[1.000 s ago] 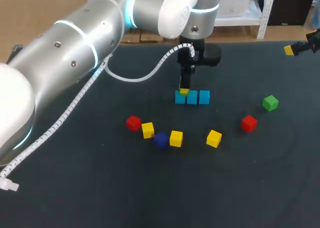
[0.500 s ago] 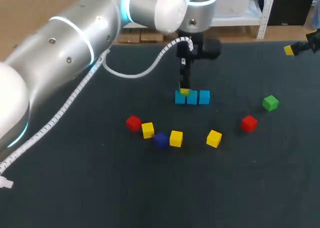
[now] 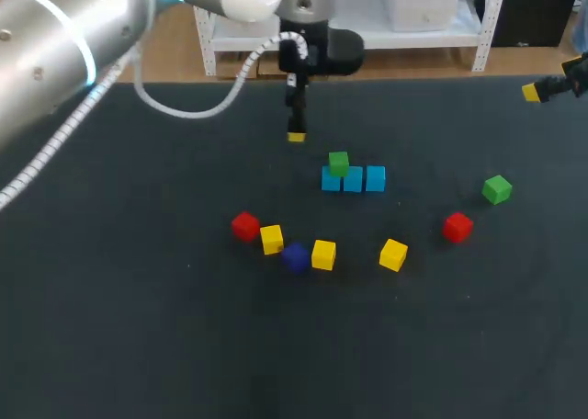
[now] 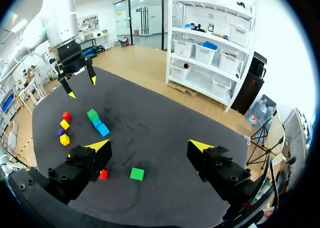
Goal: Place the blue cubes, place green cubes on the blue cubes, place the yellow cubes on the green cubes, then place the red cubes on the yellow cubes, and place purple cube on the red cubes.
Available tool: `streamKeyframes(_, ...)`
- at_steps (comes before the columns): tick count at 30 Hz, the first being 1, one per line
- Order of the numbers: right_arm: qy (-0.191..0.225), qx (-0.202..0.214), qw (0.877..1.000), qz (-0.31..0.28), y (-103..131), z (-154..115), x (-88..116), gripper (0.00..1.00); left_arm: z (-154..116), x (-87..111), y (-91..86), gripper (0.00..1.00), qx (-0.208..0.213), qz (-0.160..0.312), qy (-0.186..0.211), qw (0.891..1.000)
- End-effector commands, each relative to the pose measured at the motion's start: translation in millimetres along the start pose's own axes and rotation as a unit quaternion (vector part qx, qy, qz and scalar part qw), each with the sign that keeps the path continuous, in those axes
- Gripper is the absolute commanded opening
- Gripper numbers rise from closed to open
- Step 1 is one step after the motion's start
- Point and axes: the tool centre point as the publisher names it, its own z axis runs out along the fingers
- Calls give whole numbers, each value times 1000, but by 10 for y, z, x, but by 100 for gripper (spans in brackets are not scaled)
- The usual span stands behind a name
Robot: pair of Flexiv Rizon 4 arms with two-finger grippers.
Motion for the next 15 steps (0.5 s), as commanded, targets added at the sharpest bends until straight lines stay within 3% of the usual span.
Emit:
streamKeyframes(1, 0, -3, 1000, 0, -12, -6, 1, 100, 16, 387, -195, 100, -95, -11, -28, 995)
streamKeyframes(11, 0, -3, 1000, 0, -12, -6, 1, 100, -99, 1014, -186, 100, -156, -80, -45, 983)
streamKeyframes(15, 0, -3, 1000, 0, -12, -6, 1, 100, -139, 1207, -161, 100, -164, -104, -70, 978)
